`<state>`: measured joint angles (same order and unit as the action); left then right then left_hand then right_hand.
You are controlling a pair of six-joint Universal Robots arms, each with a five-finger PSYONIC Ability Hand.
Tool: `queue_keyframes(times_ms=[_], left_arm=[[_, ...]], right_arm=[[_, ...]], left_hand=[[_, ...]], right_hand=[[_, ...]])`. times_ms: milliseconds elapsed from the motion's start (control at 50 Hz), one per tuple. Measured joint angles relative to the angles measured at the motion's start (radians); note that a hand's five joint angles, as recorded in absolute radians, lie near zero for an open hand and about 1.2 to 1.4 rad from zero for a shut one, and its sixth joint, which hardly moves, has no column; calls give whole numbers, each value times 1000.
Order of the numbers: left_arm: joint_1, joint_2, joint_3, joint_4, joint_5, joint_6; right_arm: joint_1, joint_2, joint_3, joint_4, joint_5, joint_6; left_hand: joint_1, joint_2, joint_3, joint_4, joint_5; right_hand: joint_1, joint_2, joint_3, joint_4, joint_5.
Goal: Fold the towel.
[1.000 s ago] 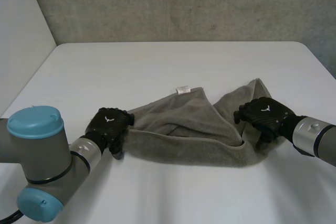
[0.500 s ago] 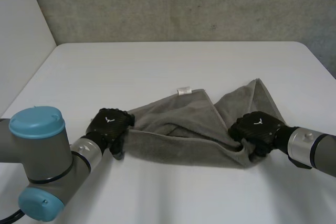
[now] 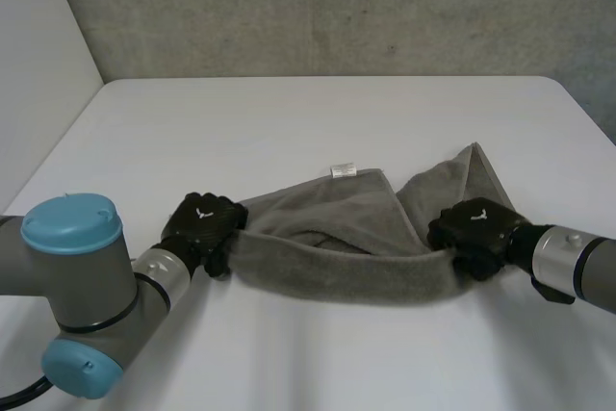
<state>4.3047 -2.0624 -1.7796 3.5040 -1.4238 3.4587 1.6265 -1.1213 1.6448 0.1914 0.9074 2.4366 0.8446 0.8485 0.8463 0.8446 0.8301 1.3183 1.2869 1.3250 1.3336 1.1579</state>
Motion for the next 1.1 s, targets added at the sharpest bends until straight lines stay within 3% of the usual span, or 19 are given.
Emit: queue_keyframes(times_ms=[220,260,320,380,560,700,820,960,1100], left_arm=[[-2,-15,37,2,5,-3],[-3,-20,43,0,5,-3],[-3,-24,51,-4,4,-3],[-2,-21,59,-9,3,-3],[-2,65,96,-57,-4,-5],[-10,291,153,-100,-9,-24],[-17,505,256,-114,-6,-89],[-16,521,319,-165,2,-122],[-3,360,341,-259,4,-99]], right_arm=[[-7,-28,-7,-74,26,130],[-7,-28,-6,-76,32,131],[-6,-29,-6,-77,46,128],[-7,-31,-8,-77,60,125],[-6,-155,-42,-70,96,147],[-7,-391,-158,-46,124,304],[-25,-542,-324,93,129,404],[-16,-536,-408,237,145,302],[103,-393,-412,272,253,148]], left_hand=[[62,57,59,59,64],[171,158,162,164,165],[570,573,577,583,573],[582,623,684,663,628],[582,623,696,663,628],[582,623,697,663,628],[583,623,697,663,629],[583,623,698,663,634],[583,623,698,663,636]], right_hand=[[0,0,0,0,0],[0,0,0,0,0],[0,0,0,0,0],[0,0,0,0,0],[0,4,4,0,0],[0,12,5,0,0],[3,12,5,0,0],[3,12,5,0,0],[3,12,5,0,0]])
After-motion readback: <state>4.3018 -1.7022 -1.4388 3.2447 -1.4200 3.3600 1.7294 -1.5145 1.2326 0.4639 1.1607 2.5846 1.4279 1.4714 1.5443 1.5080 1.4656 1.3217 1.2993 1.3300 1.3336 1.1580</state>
